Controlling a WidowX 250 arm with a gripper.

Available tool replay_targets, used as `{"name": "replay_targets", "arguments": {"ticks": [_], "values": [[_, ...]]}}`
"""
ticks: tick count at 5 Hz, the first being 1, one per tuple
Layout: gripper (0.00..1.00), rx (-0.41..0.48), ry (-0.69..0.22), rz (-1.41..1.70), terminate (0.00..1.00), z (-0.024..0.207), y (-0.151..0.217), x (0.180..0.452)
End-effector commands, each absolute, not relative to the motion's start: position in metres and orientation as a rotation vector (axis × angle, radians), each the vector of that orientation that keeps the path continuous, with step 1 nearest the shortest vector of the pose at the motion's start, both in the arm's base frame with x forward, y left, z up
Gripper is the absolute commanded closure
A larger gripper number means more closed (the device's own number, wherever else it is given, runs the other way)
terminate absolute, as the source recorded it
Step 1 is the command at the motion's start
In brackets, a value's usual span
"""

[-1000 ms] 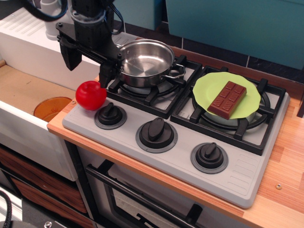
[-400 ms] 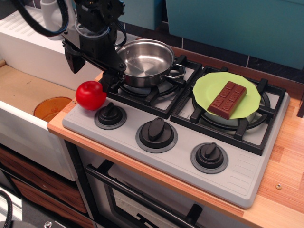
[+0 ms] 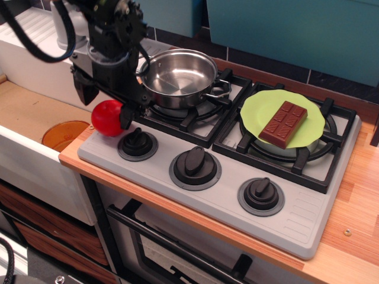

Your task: Put chocolate on plate and apple in pot or pan on stove

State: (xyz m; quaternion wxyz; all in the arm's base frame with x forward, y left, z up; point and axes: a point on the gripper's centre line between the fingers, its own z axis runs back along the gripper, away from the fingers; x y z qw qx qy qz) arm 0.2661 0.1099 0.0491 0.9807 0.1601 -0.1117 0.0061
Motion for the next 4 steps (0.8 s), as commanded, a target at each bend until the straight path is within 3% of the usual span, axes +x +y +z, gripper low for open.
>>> {"name": "replay_targets", "arguments": {"ticks": [1, 2, 3, 4], "values": [[0.00, 0.305, -0.273, 0.039, 0.00, 0.034, 0.105, 0.263], [0.00, 0.289, -0.282, 0.032, 0.00, 0.021, 0.103, 0.263], [1.00, 0.275, -0.287, 0.022, 0.00, 0.018, 0.105, 0.266], [1.00, 0.274, -0.292, 0.005, 0.00, 0.018, 0.109, 0.272]]}}
